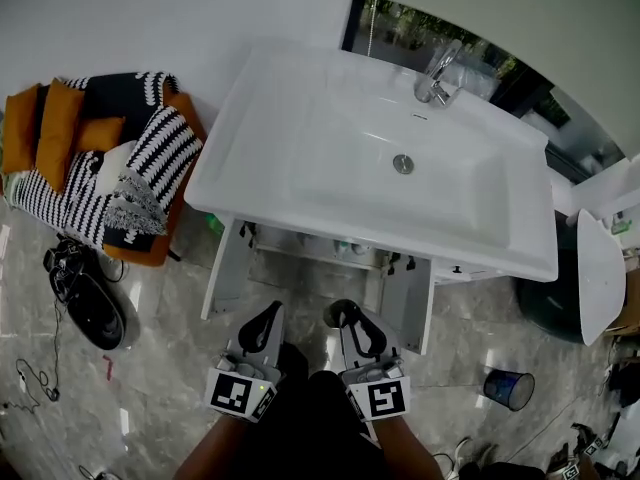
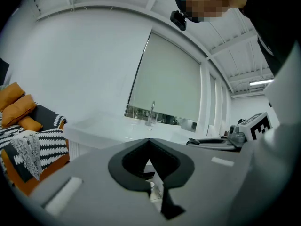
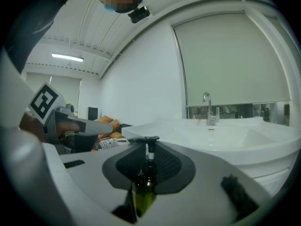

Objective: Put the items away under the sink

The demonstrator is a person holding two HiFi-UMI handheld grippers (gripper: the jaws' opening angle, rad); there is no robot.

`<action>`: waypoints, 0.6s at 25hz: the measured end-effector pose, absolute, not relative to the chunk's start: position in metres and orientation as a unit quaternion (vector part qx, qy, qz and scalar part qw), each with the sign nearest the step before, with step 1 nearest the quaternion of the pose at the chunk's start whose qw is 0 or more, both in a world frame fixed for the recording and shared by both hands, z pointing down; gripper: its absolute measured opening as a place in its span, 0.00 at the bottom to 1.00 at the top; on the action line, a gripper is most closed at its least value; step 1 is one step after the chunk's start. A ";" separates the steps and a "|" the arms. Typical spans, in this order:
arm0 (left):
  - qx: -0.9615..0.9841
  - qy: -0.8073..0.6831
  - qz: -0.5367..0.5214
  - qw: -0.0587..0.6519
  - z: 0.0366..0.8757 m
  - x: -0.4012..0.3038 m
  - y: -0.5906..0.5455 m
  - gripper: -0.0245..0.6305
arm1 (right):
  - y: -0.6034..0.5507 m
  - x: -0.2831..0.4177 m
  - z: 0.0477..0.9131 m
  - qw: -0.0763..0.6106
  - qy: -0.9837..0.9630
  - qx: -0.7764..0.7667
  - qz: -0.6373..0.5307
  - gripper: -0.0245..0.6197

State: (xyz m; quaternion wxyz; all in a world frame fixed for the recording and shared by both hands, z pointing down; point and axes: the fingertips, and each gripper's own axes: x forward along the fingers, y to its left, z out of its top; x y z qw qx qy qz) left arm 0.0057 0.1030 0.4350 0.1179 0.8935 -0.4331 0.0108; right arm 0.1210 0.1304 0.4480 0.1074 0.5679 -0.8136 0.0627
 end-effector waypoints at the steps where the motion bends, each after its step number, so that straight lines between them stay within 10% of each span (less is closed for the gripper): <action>1: 0.894 -0.433 0.010 0.119 0.443 0.006 0.101 0.05 | 0.126 0.120 0.451 0.100 -0.815 0.568 0.058 0.15; 15: 0.893 -0.436 0.001 0.116 0.569 0.005 0.067 0.05 | 0.101 0.122 0.569 0.083 -0.820 0.564 0.057 0.15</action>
